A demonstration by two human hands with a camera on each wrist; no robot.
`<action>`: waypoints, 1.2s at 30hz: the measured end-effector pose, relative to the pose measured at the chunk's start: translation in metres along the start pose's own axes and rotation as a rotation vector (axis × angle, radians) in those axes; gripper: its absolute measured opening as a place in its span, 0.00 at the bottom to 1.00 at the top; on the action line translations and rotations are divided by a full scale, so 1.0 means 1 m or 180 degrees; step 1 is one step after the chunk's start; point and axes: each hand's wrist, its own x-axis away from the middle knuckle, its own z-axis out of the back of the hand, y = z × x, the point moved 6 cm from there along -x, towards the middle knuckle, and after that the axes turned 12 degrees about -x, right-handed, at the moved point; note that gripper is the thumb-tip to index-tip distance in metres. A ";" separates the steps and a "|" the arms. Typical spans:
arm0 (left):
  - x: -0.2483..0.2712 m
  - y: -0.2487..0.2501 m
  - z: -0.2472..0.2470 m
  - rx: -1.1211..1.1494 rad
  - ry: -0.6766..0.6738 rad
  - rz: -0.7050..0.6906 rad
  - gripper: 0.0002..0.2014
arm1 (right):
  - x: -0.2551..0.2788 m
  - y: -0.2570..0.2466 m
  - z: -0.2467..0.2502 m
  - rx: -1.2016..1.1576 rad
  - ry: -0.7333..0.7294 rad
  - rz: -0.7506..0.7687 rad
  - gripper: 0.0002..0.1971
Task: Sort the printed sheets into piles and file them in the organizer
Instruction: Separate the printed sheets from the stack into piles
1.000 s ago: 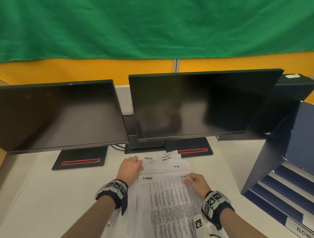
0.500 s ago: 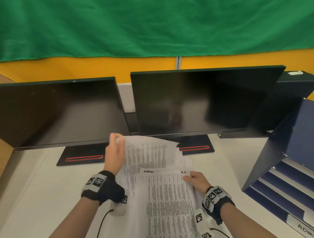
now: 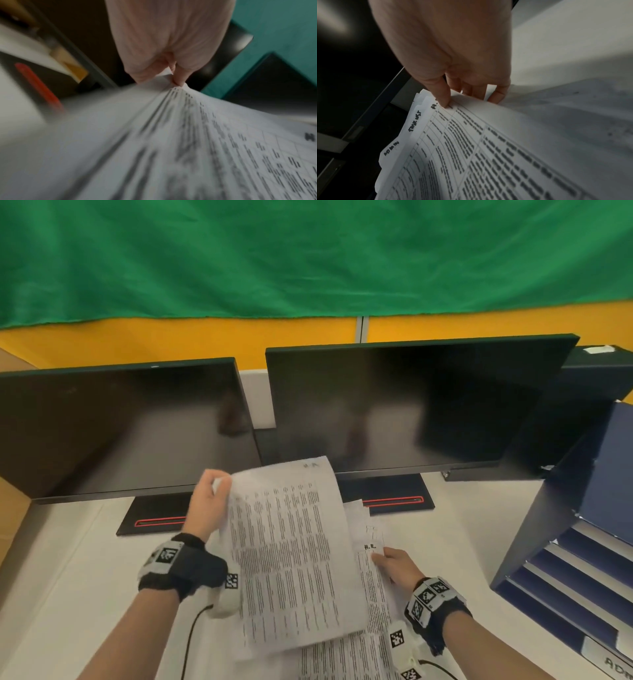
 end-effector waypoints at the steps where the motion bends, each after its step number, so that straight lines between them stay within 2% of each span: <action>1: 0.006 -0.006 -0.014 -0.0074 -0.0048 0.0062 0.03 | 0.001 0.000 0.001 0.0025 0.0051 0.0000 0.11; 3: 0.025 -0.014 -0.046 -0.0290 -0.0251 0.0118 0.03 | -0.003 0.004 0.001 -0.0064 0.0079 -0.0070 0.09; 5: 0.048 -0.017 -0.081 -0.0425 -0.0555 0.0194 0.03 | -0.003 0.003 -0.001 0.0006 0.0080 -0.0173 0.10; 7: 0.065 -0.025 -0.109 -0.0467 -0.0672 0.0366 0.04 | 0.001 0.002 0.002 0.0042 0.0136 -0.0202 0.21; 9: 0.075 -0.034 -0.125 -0.0507 -0.0683 0.0653 0.04 | 0.013 0.001 -0.001 -0.0110 -0.0042 -0.0298 0.30; 12: 0.084 -0.039 -0.141 -0.0589 -0.0760 0.0866 0.05 | 0.027 -0.004 -0.006 -0.0416 -0.0394 -0.0183 0.17; 15: 0.083 -0.044 -0.139 -0.1014 -0.0631 0.0947 0.11 | 0.029 -0.005 -0.005 -0.0356 -0.0297 0.0014 0.12; 17: 0.082 -0.058 -0.130 -0.1163 -0.0593 0.1429 0.13 | 0.028 -0.002 -0.001 -0.0450 -0.0131 0.0029 0.12; 19: 0.083 -0.072 -0.127 -0.1046 -0.0832 0.1746 0.15 | 0.029 0.001 0.000 -0.0591 -0.0087 -0.0032 0.12; 21: 0.085 -0.080 -0.131 -0.0964 -0.1164 0.1879 0.21 | 0.030 0.004 0.000 -0.0642 -0.0085 -0.0148 0.14; 23: 0.086 -0.079 -0.131 -0.1042 -0.1250 0.2059 0.27 | 0.029 0.006 -0.003 -0.0407 0.0077 -0.0196 0.16; 24: 0.086 -0.077 -0.131 -0.1154 -0.1238 0.2183 0.28 | 0.025 0.008 -0.001 -0.0087 0.0273 -0.0149 0.17; 27: 0.083 -0.070 -0.132 -0.1321 -0.1217 0.2335 0.27 | 0.016 0.010 0.007 0.0680 0.0790 -0.0063 0.33; 31: 0.080 -0.083 -0.138 -0.0629 -0.1250 0.2430 0.28 | 0.023 0.013 -0.008 0.0292 0.0738 -0.0223 0.37; 33: 0.083 -0.091 -0.130 -0.0394 -0.1226 0.2511 0.25 | 0.026 0.012 -0.021 0.0171 0.0567 -0.0195 0.35; 36: 0.094 -0.104 -0.115 -0.0245 -0.1270 0.2696 0.14 | 0.026 0.006 -0.042 -0.0206 0.0167 -0.0107 0.17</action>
